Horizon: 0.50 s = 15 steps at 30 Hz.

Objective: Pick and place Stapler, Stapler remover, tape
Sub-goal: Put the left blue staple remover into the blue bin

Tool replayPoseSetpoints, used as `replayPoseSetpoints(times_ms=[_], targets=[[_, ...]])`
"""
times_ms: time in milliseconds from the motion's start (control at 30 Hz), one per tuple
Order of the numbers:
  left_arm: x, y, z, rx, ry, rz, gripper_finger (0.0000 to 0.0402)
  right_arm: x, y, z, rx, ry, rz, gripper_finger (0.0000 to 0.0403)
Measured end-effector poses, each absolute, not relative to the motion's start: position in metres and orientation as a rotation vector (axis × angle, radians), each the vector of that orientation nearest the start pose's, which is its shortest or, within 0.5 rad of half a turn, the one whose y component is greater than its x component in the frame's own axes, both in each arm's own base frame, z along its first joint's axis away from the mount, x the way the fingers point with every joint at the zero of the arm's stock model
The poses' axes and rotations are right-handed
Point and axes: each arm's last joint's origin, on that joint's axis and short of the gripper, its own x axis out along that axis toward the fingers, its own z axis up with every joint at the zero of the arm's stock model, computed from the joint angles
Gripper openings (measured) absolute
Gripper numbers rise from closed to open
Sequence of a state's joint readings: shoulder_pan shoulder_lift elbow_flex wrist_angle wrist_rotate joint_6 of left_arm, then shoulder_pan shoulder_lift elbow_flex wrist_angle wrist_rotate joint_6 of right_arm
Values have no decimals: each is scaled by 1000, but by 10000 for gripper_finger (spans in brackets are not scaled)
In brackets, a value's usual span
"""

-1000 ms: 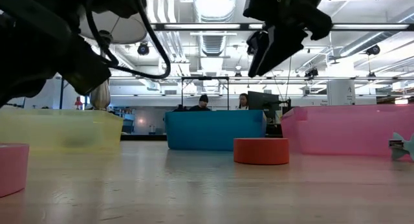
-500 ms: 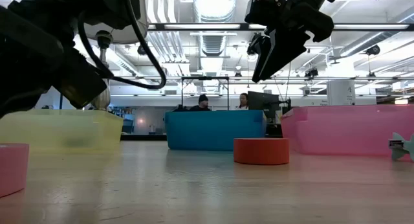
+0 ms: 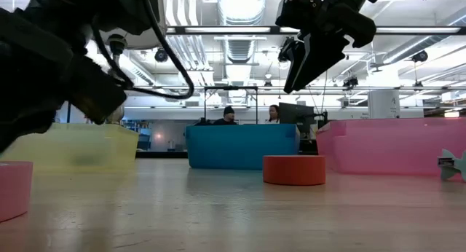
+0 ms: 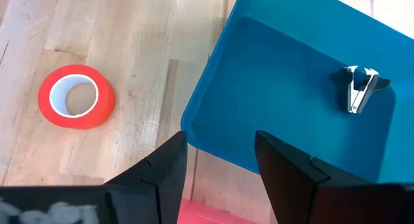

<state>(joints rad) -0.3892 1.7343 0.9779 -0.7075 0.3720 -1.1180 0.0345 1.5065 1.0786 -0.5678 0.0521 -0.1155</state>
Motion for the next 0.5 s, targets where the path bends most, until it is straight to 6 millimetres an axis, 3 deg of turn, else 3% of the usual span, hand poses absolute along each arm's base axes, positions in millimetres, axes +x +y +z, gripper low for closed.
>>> replayPoseSetpoints(times_ms=[333,500], targets=[[268,-111,146,-742,1641,248,202,303,9,239,-149,993,41,176],[267,-108,145,-716,1631,264,179,303,9,239,-148,993,41,176]])
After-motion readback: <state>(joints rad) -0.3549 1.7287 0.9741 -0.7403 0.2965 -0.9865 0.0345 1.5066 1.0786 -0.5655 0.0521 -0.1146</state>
